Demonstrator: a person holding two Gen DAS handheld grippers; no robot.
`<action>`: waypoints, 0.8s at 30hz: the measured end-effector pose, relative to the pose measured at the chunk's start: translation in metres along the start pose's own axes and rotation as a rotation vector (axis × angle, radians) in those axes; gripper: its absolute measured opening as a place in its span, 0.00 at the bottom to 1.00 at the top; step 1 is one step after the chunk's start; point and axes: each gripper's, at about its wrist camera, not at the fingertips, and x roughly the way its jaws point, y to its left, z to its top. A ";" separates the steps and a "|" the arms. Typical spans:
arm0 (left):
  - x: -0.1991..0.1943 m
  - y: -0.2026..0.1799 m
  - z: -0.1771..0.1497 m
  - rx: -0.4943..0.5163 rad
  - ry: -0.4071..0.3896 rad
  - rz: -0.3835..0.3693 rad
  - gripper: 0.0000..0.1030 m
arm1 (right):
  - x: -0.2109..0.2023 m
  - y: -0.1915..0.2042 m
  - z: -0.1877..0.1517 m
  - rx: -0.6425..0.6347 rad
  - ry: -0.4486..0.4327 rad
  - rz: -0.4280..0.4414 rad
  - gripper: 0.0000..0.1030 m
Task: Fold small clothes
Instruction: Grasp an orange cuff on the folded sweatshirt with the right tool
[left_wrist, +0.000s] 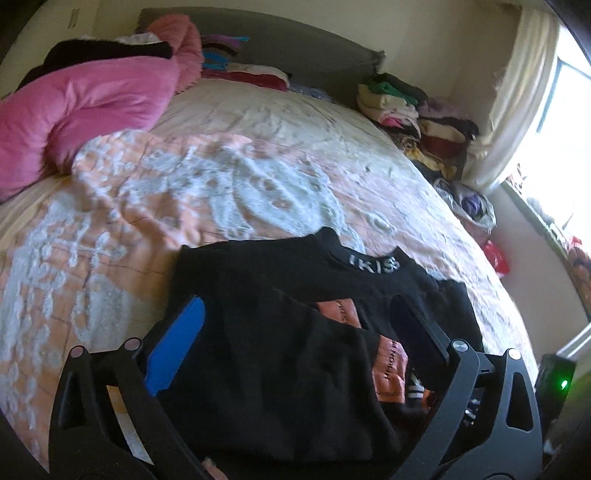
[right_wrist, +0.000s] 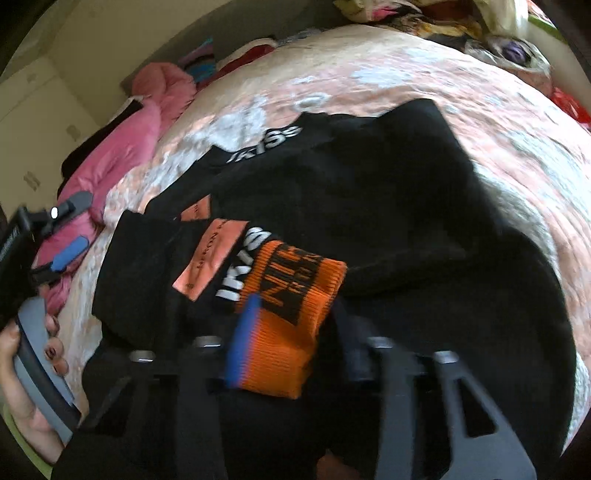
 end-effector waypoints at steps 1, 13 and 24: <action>-0.004 0.007 0.002 -0.017 -0.008 0.004 0.91 | 0.000 0.003 0.000 -0.013 -0.006 0.002 0.17; -0.042 0.090 0.013 -0.225 -0.109 0.053 0.91 | -0.059 0.061 0.047 -0.310 -0.231 0.028 0.08; -0.032 0.079 0.011 -0.165 -0.088 0.061 0.91 | -0.080 0.058 0.087 -0.418 -0.352 -0.077 0.08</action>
